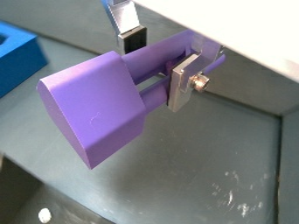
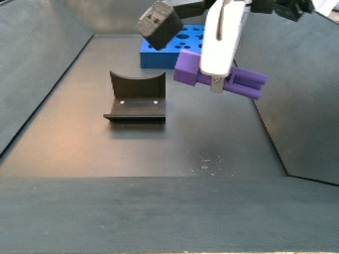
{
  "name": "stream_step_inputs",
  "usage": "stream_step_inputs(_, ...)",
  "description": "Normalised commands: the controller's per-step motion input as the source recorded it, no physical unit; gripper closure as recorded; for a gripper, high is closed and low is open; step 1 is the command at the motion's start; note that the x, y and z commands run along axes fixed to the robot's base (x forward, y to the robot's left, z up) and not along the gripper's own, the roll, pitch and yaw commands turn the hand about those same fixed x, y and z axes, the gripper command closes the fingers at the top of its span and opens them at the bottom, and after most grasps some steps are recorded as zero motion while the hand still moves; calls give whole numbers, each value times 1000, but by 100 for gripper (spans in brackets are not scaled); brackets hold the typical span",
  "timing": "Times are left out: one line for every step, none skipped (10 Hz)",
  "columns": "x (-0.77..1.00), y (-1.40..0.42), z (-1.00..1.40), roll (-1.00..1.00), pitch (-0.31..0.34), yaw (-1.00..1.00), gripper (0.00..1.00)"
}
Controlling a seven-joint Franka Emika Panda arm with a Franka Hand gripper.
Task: Pick up the 3 prong object. Move up. Rotate the 3 prong object. Place the 3 prong object on the fixture. Regrasp the 3 prong object. Move to above the board. Insert the 3 prong object.
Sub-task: Rotate the 3 prong object.
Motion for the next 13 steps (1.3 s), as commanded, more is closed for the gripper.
stream_step_inputs(-2,8,8,-1,-2,-1000,100)
stream_step_inputs(-2,8,8,-1,-2,-1000,100)
stream_step_inputs(-2,8,8,-1,-2,-1000,100)
stream_step_inputs(-2,8,8,-1,-2,-1000,100)
stream_step_inputs(-2,8,8,-2,-2,-1000,100)
stream_step_inputs(-2,8,8,-2,-2,-1000,100)
stream_step_inputs(-2,8,8,-2,-3,-1000,100)
stream_step_inputs(-3,9,8,-2,-3,-1000,100)
stream_step_inputs(-3,8,8,-2,-3,-1000,100)
stream_step_inputs(-3,9,8,-3,-4,-1000,100)
stream_step_inputs(-3,9,8,-3,-4,-1000,100)
stream_step_inputs(-3,9,8,-4,-5,-1000,100)
stream_step_inputs(-3,9,8,-4,-5,-1000,100)
